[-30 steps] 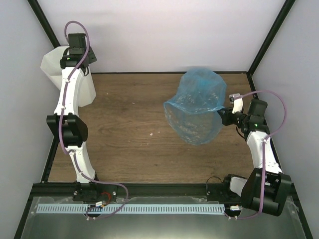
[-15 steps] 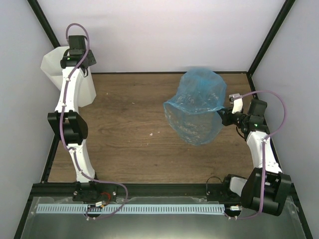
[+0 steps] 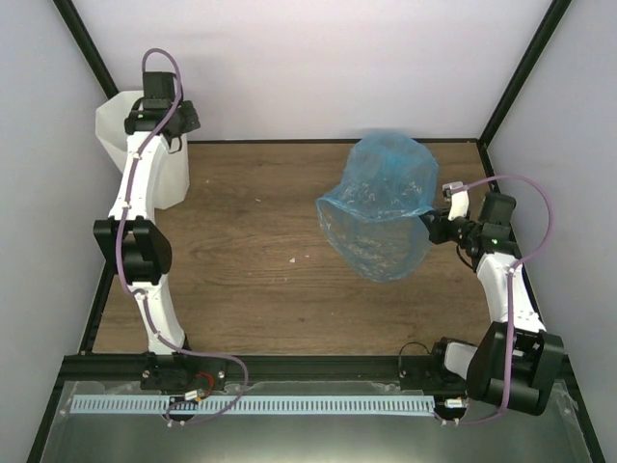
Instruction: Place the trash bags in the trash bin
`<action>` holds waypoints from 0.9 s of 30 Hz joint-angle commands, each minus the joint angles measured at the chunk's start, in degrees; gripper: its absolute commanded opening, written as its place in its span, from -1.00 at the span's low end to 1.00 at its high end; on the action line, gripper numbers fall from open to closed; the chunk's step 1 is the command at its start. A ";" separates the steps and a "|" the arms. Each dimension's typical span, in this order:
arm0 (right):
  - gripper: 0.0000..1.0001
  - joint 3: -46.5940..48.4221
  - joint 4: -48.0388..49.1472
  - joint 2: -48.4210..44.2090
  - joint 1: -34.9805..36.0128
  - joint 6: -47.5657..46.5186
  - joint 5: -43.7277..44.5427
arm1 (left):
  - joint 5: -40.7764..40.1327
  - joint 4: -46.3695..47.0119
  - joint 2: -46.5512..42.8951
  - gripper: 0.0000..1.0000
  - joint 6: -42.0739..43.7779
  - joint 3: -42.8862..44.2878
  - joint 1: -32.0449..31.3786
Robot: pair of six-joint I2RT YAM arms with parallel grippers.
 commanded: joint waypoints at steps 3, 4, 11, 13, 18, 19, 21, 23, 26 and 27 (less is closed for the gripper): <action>-0.93 0.26 -0.24 0.16 -0.46 -0.60 -0.70 | 5.06 -1.92 -6.32 -0.92 0.01 -4.04 -5.08; -0.93 0.29 -0.27 0.20 -0.48 -0.57 -0.76 | 4.87 -1.88 -7.07 -0.92 0.15 -4.71 -5.54; -0.93 0.22 -0.43 -0.23 -0.45 -0.52 -0.83 | 2.98 -2.34 -8.76 -0.92 1.05 -6.40 -5.92; -0.93 0.21 -0.28 -0.36 -0.46 -0.52 -0.73 | 3.35 -2.87 -9.13 -0.87 1.12 -6.46 -5.94; -0.93 0.41 -0.36 -0.05 -0.51 -0.74 -0.61 | 3.87 -3.37 -10.03 -0.22 1.30 -6.87 -5.98; -0.93 0.49 -0.44 0.08 -0.53 -0.78 -0.61 | 3.79 -3.52 -9.88 -0.20 1.32 -6.83 -5.94; -0.93 0.56 -0.60 0.13 -0.47 -0.94 -0.55 | 3.74 -4.40 -9.13 -0.18 1.40 -6.06 -5.95; -0.93 0.69 -0.74 0.21 -0.50 -1.11 -0.63 | 4.56 -7.45 -6.81 -0.18 1.53 -3.11 -6.11; -0.93 0.67 -0.80 0.21 -0.47 -1.22 -0.49 | 5.66 -9.79 -4.23 -0.21 1.65 -0.85 -6.87; -0.93 0.72 -0.80 0.21 -0.52 -1.18 -0.53 | 5.59 -9.67 -4.07 -0.22 1.64 -0.72 -7.18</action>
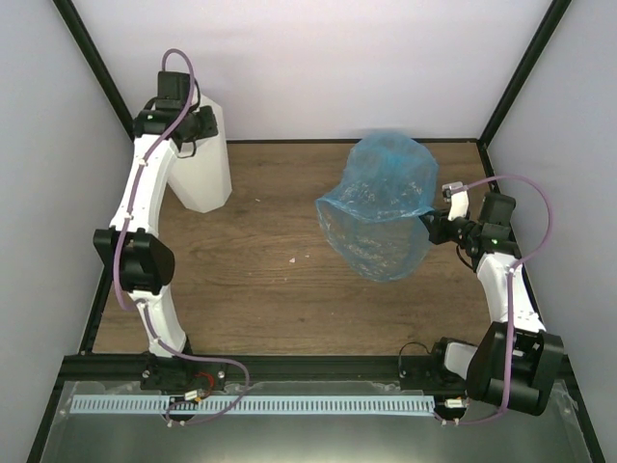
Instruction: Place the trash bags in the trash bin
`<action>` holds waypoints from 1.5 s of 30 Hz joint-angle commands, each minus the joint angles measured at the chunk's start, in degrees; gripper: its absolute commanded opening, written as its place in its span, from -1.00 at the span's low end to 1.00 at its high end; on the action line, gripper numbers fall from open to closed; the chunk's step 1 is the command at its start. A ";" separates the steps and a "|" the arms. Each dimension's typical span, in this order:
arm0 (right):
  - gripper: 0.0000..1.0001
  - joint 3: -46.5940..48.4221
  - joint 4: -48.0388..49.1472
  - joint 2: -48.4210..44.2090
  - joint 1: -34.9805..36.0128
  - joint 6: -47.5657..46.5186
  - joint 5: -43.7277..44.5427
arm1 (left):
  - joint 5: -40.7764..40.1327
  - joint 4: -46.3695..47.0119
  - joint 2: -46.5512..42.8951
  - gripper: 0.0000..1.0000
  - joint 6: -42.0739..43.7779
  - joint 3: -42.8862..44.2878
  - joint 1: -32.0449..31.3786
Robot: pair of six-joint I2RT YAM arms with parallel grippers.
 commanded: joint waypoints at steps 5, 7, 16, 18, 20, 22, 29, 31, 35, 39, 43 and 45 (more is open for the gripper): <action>-0.93 0.80 -0.72 0.45 -0.48 -1.09 -0.70 | -1.78 -3.45 2.47 -0.20 0.43 4.58 -2.80; -0.92 0.82 -0.71 0.45 -0.45 -1.17 -0.63 | -2.64 -3.05 2.02 -0.16 0.31 5.24 -3.24; -0.92 0.81 -0.81 0.53 -0.53 -1.33 -0.43 | -1.09 -3.36 3.62 -0.09 1.54 4.36 -6.17; -0.92 0.81 -0.84 0.54 -0.47 -1.35 -0.44 | -1.16 -4.05 4.57 -0.11 1.84 4.24 -6.84; -0.92 0.81 -0.85 0.66 -0.49 -1.42 -0.44 | -1.54 -4.47 5.14 -0.20 2.09 4.36 -7.47; -0.93 0.84 -0.81 0.79 -0.52 -1.37 -0.44 | -2.32 -4.50 5.26 -0.30 2.34 4.28 -8.37; -0.93 0.84 -0.92 1.06 -0.51 -1.58 -0.37 | -3.21 -4.88 4.17 -0.55 3.30 3.15 -12.46; -0.93 0.93 -1.02 1.30 -0.52 -1.61 -0.51 | -3.42 -5.50 4.33 -0.64 3.61 2.55 -13.72; -0.92 0.93 -1.16 1.65 -0.53 -1.69 -0.49 | -4.19 -6.78 4.43 -0.71 4.27 1.03 -16.14; -0.93 0.99 -1.16 1.63 -0.46 -1.73 -0.55 | -7.67 -7.20 4.22 -0.76 4.96 0.20 -17.74; -0.92 1.00 -1.25 1.69 -0.45 -1.76 -0.53 | -11.25 -7.40 3.73 -0.85 5.12 0.34 -17.90; -0.92 1.01 -1.24 1.78 -0.52 -1.80 -0.53 | -12.35 -7.48 3.37 -0.88 5.34 0.33 -17.89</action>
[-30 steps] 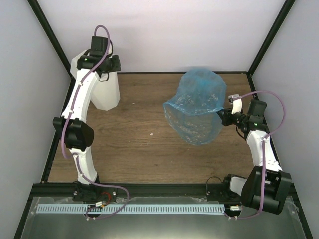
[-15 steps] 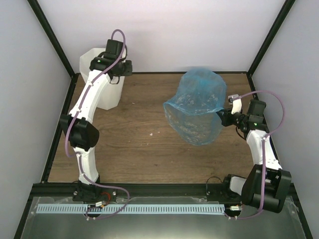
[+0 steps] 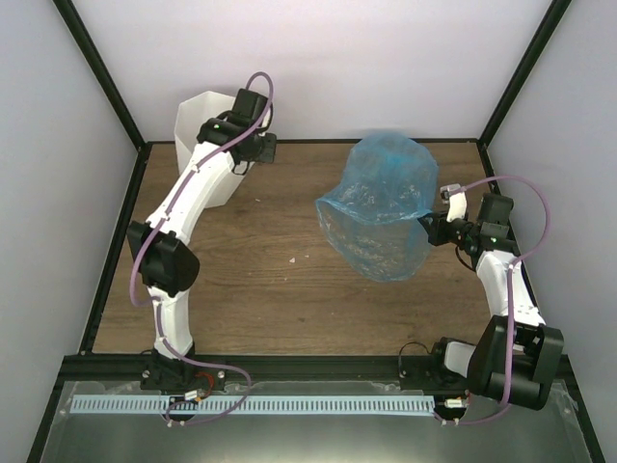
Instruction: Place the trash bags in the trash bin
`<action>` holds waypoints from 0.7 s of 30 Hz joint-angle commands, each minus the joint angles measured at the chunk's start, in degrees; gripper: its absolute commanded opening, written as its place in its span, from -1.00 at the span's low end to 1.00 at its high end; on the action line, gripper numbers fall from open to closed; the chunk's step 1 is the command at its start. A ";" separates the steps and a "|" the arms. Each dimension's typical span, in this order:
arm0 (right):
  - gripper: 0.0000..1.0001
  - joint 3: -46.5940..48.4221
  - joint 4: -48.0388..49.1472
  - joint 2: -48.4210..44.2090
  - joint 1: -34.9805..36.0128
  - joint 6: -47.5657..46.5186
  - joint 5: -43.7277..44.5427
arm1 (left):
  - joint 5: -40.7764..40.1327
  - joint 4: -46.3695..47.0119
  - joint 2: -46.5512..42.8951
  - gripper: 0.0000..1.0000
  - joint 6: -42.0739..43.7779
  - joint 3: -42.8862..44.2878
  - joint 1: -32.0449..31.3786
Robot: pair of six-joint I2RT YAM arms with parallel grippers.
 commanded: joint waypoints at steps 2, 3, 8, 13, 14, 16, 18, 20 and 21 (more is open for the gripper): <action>-0.93 1.05 -0.19 0.24 -0.45 -0.72 -0.59 | -4.57 -1.34 -0.97 -0.92 1.00 -0.24 0.37; -0.93 1.07 -0.19 0.26 -0.52 -0.71 -0.61 | -4.07 -1.47 -1.27 -0.92 0.95 -0.25 0.37; -0.93 1.01 -0.21 0.35 -0.52 -0.68 -0.61 | 1.87 -1.00 -5.35 -0.92 0.90 -1.48 -0.33; -0.93 1.41 -0.25 0.47 -0.49 -0.38 -0.46 | 7.84 -0.34 -10.81 -0.92 1.22 -5.73 -1.58; -0.94 1.71 -0.46 0.33 -0.50 -0.19 -0.33 | 9.95 -0.26 -11.99 -0.92 1.40 -6.67 -1.95; -0.97 2.31 -0.27 -0.74 -0.51 0.67 0.45 | 13.43 0.27 -14.44 -0.92 1.82 -8.50 -3.23; -0.99 2.75 0.76 -2.55 -0.52 1.54 1.76 | 16.37 0.75 -16.34 -0.92 3.23 -10.09 -5.13; -0.99 4.85 0.05 -3.34 -0.52 1.73 3.58 | 18.35 0.84 -17.87 -0.92 4.37 -11.33 -7.56; -0.99 6.47 -0.99 -3.19 -0.48 1.62 4.75 | 19.14 0.63 -18.13 -0.92 4.57 -11.62 -8.86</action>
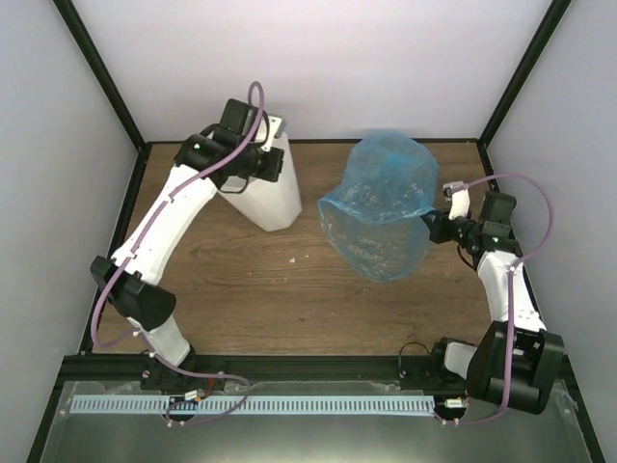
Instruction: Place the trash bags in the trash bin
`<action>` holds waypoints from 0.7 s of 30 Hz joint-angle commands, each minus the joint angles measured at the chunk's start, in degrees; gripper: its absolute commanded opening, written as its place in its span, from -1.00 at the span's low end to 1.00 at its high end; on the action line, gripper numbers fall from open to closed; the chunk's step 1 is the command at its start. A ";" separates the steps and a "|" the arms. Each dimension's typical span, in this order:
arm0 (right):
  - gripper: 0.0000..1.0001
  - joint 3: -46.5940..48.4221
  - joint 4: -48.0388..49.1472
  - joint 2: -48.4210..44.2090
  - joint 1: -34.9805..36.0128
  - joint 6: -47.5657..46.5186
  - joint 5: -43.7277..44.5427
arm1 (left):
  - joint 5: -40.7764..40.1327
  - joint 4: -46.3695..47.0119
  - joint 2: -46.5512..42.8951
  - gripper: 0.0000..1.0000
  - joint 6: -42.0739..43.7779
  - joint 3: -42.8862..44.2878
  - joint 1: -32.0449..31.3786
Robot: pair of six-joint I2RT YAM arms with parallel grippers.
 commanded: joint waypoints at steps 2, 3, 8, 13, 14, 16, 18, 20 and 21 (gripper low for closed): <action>-0.99 10.95 -4.41 -0.93 -0.81 -0.09 4.12 | 9.21 0.73 -3.12 -0.92 3.16 -1.70 -7.48; -0.99 13.42 -6.35 -0.06 -1.29 -0.23 4.02 | 9.83 0.69 -3.23 -0.92 3.45 -1.77 -8.79; -0.98 27.08 -15.47 3.97 -4.98 1.63 1.14 | 11.91 1.41 -2.12 -0.92 2.76 -1.79 -16.10; -0.97 40.46 -21.39 5.04 -5.19 1.19 1.96 | 11.01 1.83 0.67 -0.89 2.77 2.24 -24.76; -0.97 42.63 -22.44 5.20 -5.23 0.92 2.50 | 10.67 1.41 1.45 -0.88 3.19 3.63 -26.29; -0.97 46.68 -24.36 5.71 -5.19 0.29 3.82 | 10.37 1.11 2.53 -0.88 4.03 5.22 -28.59; -0.97 50.57 -26.32 6.23 -5.19 -0.09 5.30 | 9.13 0.52 3.65 -0.88 4.45 6.16 -29.98; -0.97 53.89 -27.62 6.51 -5.19 -0.12 6.68 | 8.21 -0.35 4.86 -0.88 4.61 6.80 -30.78; -0.97 55.29 -28.16 6.68 -5.19 -0.19 7.11 | 7.81 -0.63 5.29 -0.88 4.61 6.84 -31.14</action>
